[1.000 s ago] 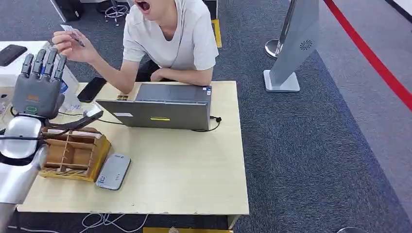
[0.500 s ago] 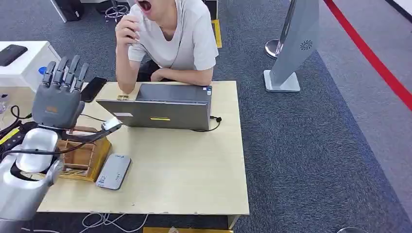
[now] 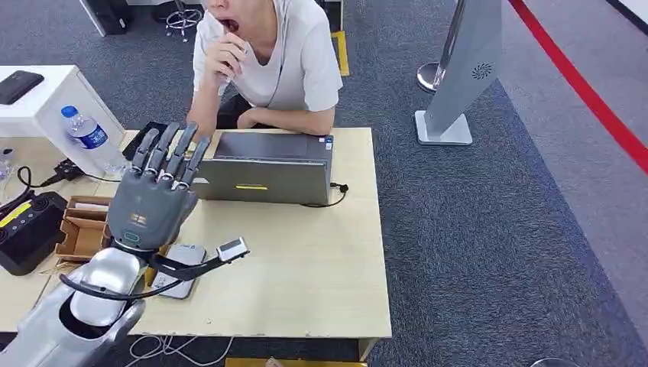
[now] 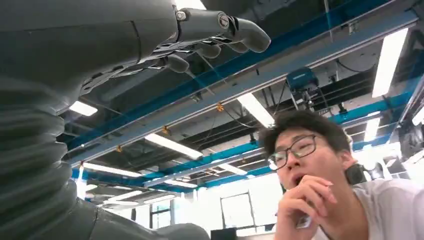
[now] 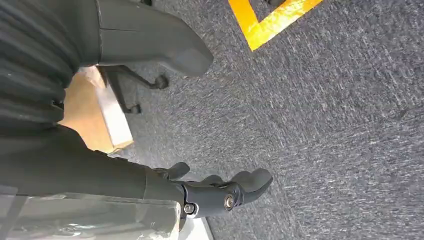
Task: Pass the card to the sensor for recognition and then transmit it.
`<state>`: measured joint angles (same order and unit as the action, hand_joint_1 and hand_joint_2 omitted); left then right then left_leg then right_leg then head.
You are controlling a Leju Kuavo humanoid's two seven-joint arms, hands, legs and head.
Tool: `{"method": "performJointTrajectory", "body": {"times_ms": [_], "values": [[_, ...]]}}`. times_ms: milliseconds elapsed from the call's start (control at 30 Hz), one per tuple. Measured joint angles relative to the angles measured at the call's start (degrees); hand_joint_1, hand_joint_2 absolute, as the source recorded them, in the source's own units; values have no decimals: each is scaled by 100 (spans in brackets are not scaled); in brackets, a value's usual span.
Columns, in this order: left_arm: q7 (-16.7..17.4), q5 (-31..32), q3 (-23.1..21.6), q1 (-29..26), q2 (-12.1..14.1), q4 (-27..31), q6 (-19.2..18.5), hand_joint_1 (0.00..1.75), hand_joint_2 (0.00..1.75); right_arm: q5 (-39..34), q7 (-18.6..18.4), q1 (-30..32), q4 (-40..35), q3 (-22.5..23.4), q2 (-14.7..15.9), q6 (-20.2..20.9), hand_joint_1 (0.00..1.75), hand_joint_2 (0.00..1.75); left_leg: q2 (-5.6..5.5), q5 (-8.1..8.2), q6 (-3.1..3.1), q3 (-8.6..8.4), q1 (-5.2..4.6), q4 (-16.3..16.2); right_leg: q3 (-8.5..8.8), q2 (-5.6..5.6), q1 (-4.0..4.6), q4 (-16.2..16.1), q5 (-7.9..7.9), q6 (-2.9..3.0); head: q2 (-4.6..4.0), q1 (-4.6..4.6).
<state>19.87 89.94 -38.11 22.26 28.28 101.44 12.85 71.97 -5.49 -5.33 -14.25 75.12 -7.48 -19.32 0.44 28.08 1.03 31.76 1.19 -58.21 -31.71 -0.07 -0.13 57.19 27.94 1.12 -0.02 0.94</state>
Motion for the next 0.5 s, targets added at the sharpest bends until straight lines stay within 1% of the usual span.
{"method": "performJointTrajectory", "body": {"times_ms": [100, 133, 233, 300, 333, 500], "values": [[66, 0, -103, -85, -13, 127, 7, 0, 175, -59, -35, -3, 0, 28, -11, -50, 0, 175, 0, 0, 0, 1, 0, 0, 0, 0, 0, 1, 0, 0, 0, 0], [134, 0, -136, -115, -11, 168, 13, 0, 175, -101, -42, -4, 0, 37, -18, -63, 0, 175, 1, 0, 0, 1, 0, 0, 0, 0, 0, 1, 0, 0, 0, -2], [468, 0, -261, -221, 35, 321, 33, 0, 175, -160, -46, -4, 0, 81, -26, -101, 0, 175, 0, 0, 0, 1, 0, 1, 0, 0, 0, 1, 0, 0, 0, 0], [752, 0, -366, -276, 123, 411, 50, 0, 175, -214, -48, -6, 0, 133, -42, -140, 0, 175, 0, 0, 0, 2, 0, 1, 0, 0, 0, 1, 2, -1, 0, 0], [839, 0, -409, -309, 181, 458, 54, 0, 175, -216, -50, -5, 0, 144, -46, -153, 0, 175, -1, 0, 0, 2, 0, 2, 0, 0, 0, 1, 2, -1, 0, -2], [968, 0, -582, -433, 343, 642, 74, 0, 175, -221, -50, -7, 0, 181, -68, -168, 0, 175, -2, 0, 0, 2, 0, 2, 0, -2, 0, 1, 2, -1, 0, 0]]}}
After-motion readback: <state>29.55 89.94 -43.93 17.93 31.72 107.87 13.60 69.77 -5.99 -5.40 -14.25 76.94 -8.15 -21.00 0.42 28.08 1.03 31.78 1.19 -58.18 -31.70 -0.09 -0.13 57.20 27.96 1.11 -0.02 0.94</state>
